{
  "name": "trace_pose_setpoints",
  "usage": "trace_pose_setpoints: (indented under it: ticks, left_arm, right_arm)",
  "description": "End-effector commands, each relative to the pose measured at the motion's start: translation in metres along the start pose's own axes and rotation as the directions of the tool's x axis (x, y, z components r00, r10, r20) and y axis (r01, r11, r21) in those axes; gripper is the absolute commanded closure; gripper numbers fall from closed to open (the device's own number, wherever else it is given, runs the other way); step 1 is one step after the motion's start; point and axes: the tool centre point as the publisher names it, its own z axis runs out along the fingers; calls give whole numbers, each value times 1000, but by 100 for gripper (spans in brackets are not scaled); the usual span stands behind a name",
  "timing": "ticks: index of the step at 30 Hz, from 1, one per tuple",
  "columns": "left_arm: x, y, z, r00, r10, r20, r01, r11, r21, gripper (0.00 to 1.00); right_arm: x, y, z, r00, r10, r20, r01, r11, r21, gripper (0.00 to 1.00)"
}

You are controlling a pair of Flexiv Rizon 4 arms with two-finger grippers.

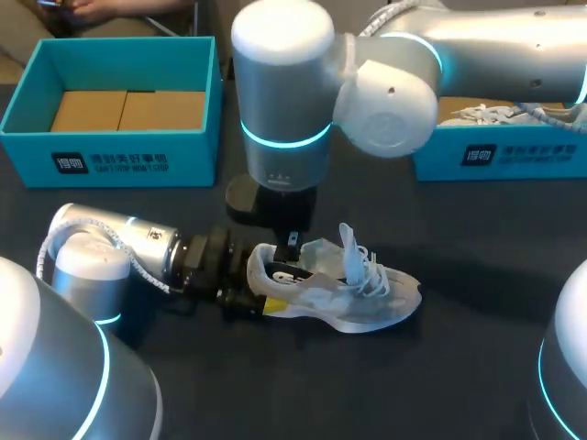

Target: Take the shoe out of the shoebox, open the shoe tongue, remove and reinsert the insole, then place the shoe into the shoebox

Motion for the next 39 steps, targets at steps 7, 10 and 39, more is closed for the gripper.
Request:
trace_pose_setpoints:
  ticks: [7,10,39]
  left_arm:
    - [-1,0,0,1000,0,1,0,1000,-2,100]
    - [-1,0,0,1000,0,1,0,1000,-2,100]
    - [-1,0,0,1000,0,1,0,1000,-2,100]
  right_arm:
    - [1,2,3,1000,1,1,-1,1000,3,100]
    - [-12,7,16,1000,16,11,-16,1000,1,100]
    - [-38,-25,87,998,33,46,-30,998,-58,100]
